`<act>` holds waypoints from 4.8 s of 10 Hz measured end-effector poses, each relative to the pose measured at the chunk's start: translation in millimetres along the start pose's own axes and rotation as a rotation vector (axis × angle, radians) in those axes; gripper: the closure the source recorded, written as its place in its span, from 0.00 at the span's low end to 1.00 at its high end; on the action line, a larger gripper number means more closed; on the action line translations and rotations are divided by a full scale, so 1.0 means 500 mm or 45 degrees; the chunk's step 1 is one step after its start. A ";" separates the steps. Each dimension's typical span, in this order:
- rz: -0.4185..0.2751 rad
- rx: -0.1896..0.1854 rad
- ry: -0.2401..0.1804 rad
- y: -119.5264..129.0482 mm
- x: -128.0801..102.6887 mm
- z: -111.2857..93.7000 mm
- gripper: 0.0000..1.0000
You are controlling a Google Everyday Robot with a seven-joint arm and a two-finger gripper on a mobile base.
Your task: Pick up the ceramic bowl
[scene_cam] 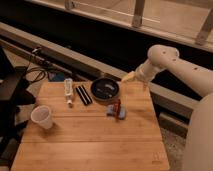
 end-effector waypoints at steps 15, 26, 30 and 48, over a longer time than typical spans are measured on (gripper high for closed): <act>-0.076 0.076 0.029 0.061 -0.039 0.075 0.20; -0.088 0.102 0.063 0.086 -0.102 0.181 0.20; -0.083 0.117 0.083 0.086 -0.112 0.238 0.20; -0.057 0.192 0.128 0.061 -0.117 0.328 0.73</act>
